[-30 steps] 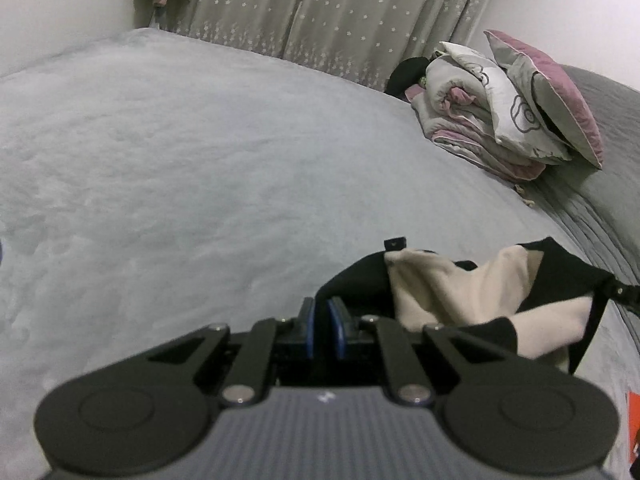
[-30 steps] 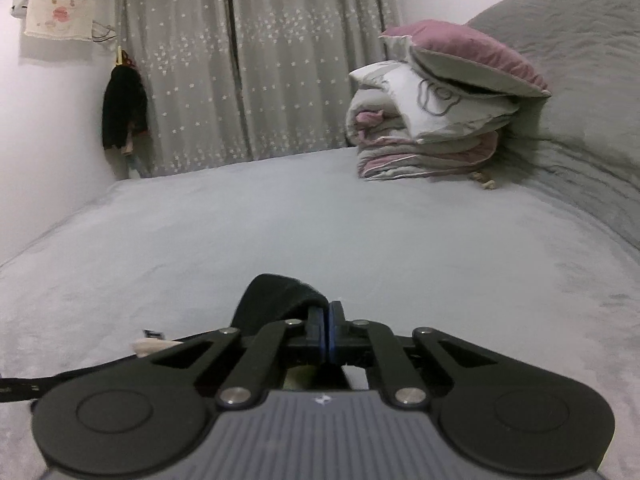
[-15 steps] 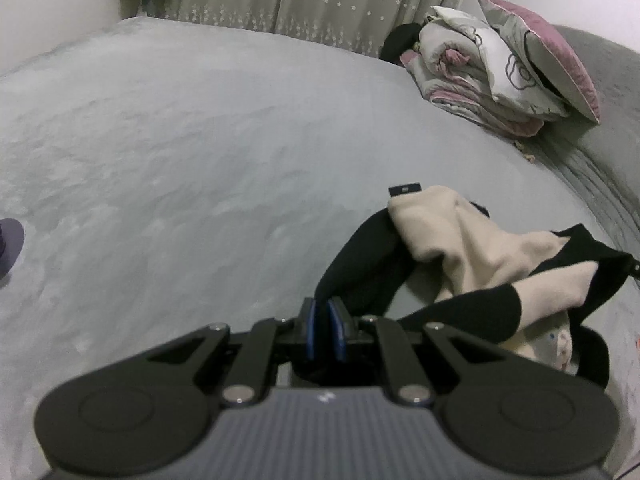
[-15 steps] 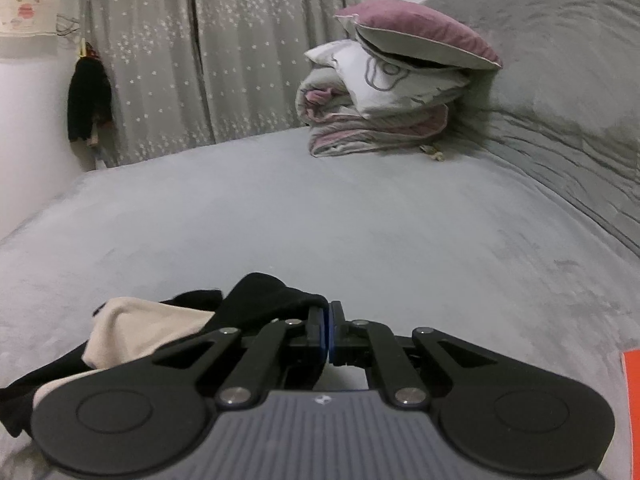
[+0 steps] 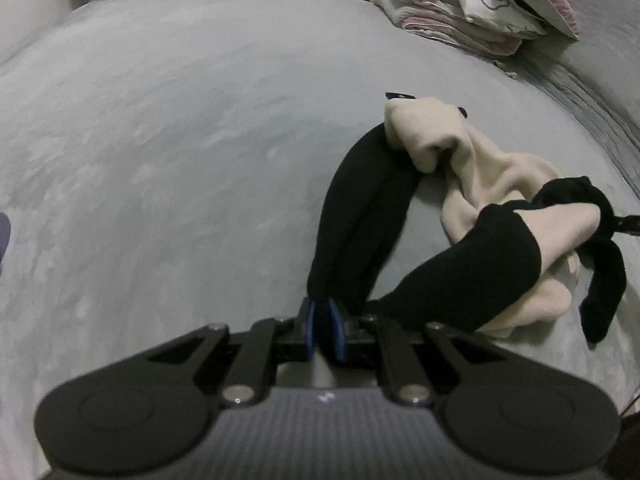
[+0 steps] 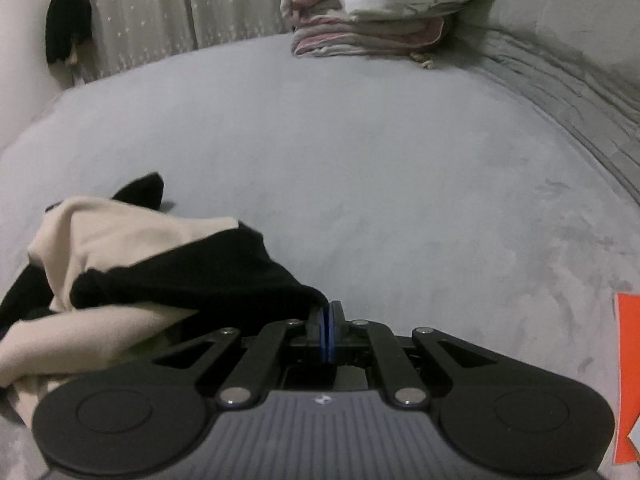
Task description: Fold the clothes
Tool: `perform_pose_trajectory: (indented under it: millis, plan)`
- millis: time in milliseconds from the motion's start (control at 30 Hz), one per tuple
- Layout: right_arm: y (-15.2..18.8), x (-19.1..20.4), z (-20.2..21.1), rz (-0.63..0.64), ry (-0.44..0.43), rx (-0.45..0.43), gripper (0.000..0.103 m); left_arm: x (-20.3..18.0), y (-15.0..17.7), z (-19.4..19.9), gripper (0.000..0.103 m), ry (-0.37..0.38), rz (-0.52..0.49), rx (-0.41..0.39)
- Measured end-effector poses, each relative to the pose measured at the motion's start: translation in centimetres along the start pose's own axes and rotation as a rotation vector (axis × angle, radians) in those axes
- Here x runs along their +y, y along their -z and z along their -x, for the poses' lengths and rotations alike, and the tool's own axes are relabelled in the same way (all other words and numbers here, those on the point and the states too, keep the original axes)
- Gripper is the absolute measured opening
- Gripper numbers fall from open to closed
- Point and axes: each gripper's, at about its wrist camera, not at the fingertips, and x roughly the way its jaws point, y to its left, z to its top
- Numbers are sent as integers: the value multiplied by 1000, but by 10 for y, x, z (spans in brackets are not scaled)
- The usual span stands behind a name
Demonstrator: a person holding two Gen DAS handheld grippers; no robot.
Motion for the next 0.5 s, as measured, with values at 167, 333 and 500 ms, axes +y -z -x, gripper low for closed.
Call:
perform_pose_trajectory:
  millis: [167,333,500]
  plan:
    - [-4,2,3,-1,-18,-18,20,5,-8,2,36,19,43,-23]
    - [-7,15,19,11,-38,-83,44,4,-18,2,45,40,69,-57]
    - [-19,32,24,24,-85,-126,50,-2,-29,-7,46,35,79,-67]
